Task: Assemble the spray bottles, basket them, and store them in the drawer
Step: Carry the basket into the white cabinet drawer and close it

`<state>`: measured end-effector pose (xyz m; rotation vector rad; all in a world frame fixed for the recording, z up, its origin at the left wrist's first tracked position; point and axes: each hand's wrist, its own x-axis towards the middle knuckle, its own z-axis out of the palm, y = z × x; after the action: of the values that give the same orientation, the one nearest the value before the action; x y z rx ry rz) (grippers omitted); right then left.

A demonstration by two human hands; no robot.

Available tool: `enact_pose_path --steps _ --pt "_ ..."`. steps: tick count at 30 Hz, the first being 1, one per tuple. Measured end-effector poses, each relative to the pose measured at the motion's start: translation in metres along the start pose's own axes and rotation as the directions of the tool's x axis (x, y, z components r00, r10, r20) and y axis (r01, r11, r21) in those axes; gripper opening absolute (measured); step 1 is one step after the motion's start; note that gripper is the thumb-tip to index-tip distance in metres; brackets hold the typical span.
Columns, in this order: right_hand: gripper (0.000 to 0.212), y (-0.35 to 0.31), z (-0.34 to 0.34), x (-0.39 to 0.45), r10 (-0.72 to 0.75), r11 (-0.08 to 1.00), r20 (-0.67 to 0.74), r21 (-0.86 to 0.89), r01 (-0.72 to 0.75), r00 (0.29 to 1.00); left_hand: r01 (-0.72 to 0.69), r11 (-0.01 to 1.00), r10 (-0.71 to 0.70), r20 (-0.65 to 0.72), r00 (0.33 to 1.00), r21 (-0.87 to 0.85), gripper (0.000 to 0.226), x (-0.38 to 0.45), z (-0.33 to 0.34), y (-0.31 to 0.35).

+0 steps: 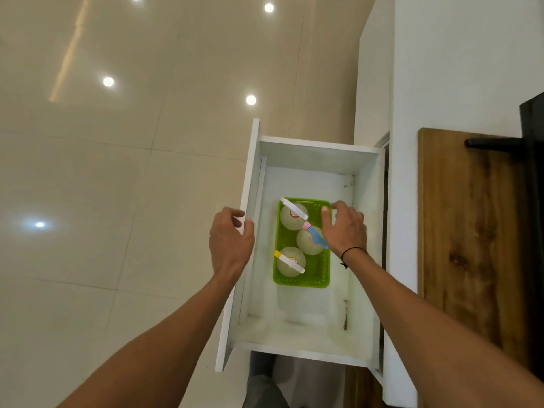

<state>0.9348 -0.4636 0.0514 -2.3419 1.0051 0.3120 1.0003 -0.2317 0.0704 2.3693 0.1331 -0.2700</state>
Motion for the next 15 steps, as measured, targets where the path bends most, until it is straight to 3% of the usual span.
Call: enact_pose_path --steps 2,4,7,10,12,15 --pt "0.038 -0.024 0.0 -0.016 -0.111 0.994 0.002 -0.002 0.111 0.994 0.167 0.985 -0.162 0.093 0.982 -0.052 0.036 -0.008 -0.005 -0.011" --pt "0.036 -0.047 0.01 -0.035 -0.112 0.991 0.092 0.084 0.104 0.989 0.318 0.945 -0.282 0.302 0.911 -0.077 0.047 -0.017 -0.006 -0.019" --pt "0.044 -0.066 0.038 -0.073 -0.068 0.989 0.271 0.149 0.028 0.96 0.386 0.922 -0.331 0.446 0.832 -0.036 0.065 -0.023 -0.009 -0.021" --pt "0.064 -0.068 0.076 -0.12 -0.061 0.998 0.425 0.043 0.047 0.903 0.496 0.868 -0.411 0.514 0.753 -0.032 0.078 -0.018 -0.011 -0.011" --pt "0.072 -0.068 0.095 -0.143 -0.002 0.997 0.482 -0.061 0.036 0.876 0.514 0.858 -0.422 0.567 0.707 -0.003 0.083 -0.014 -0.01 -0.004" --pt "0.066 -0.067 0.104 -0.157 0.089 0.985 0.485 -0.172 -0.005 0.87 0.454 0.89 -0.368 0.634 0.681 0.03 0.084 -0.018 -0.003 -0.001"
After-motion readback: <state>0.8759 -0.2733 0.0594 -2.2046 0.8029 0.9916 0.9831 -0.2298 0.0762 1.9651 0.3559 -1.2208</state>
